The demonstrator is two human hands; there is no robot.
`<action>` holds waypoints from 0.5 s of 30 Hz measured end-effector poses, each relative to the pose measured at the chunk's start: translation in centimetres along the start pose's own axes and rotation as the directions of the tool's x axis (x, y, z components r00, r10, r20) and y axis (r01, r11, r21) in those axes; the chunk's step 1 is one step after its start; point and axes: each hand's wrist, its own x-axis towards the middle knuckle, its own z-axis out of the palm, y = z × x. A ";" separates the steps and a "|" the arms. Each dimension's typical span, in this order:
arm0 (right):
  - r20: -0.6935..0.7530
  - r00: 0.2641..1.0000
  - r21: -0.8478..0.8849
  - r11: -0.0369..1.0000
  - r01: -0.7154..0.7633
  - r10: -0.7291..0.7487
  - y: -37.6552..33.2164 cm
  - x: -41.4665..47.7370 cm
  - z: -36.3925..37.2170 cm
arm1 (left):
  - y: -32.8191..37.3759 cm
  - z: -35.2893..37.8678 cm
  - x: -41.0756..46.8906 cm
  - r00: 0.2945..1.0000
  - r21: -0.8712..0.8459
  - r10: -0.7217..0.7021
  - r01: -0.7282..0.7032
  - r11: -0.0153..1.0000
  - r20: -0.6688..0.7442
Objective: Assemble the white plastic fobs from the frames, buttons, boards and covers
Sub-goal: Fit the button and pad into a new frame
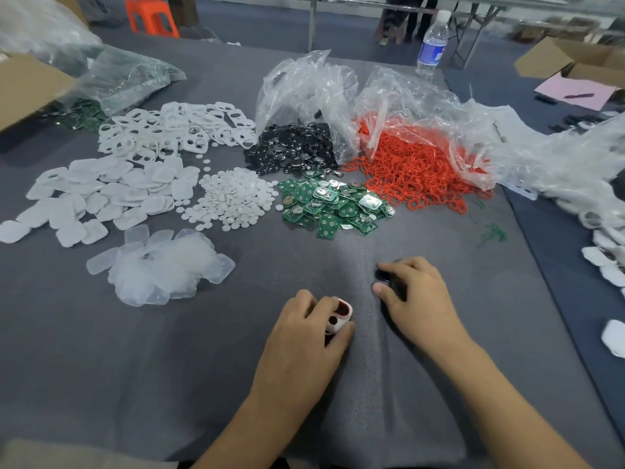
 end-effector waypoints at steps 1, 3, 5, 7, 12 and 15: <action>-0.019 1.000 0.018 1.000 0.016 -0.015 -0.1 0.1 0.0 | 0.3 -0.1 0.1 1.000 -0.001 -0.010 0.010 1.000 -0.007; -0.036 0.999 0.053 0.998 0.037 -0.036 -0.2 0.1 -0.1 | 0.8 -0.2 0.4 0.999 0.023 -0.034 0.035 0.999 -0.023; -0.043 0.999 0.155 0.988 0.012 -0.006 -0.1 -0.1 -0.4 | 1.0 -0.5 0.9 0.994 -0.021 -0.109 0.108 0.994 -0.030; -0.001 0.999 0.435 0.899 -0.046 0.052 -0.2 -0.9 -0.7 | 0.8 -0.8 1.3 0.970 -0.171 -0.241 0.238 0.956 0.002; 0.195 0.981 0.964 0.178 -0.196 0.020 -1.5 -3.4 -1.4 | 0.4 -0.6 1.4 0.920 -0.459 -0.381 0.379 0.804 0.091; 0.272 0.962 0.957 -0.107 -0.271 0.001 -1.9 -4.5 -1.7 | 0.4 0.0 1.4 0.891 -0.562 -0.429 0.435 0.704 0.152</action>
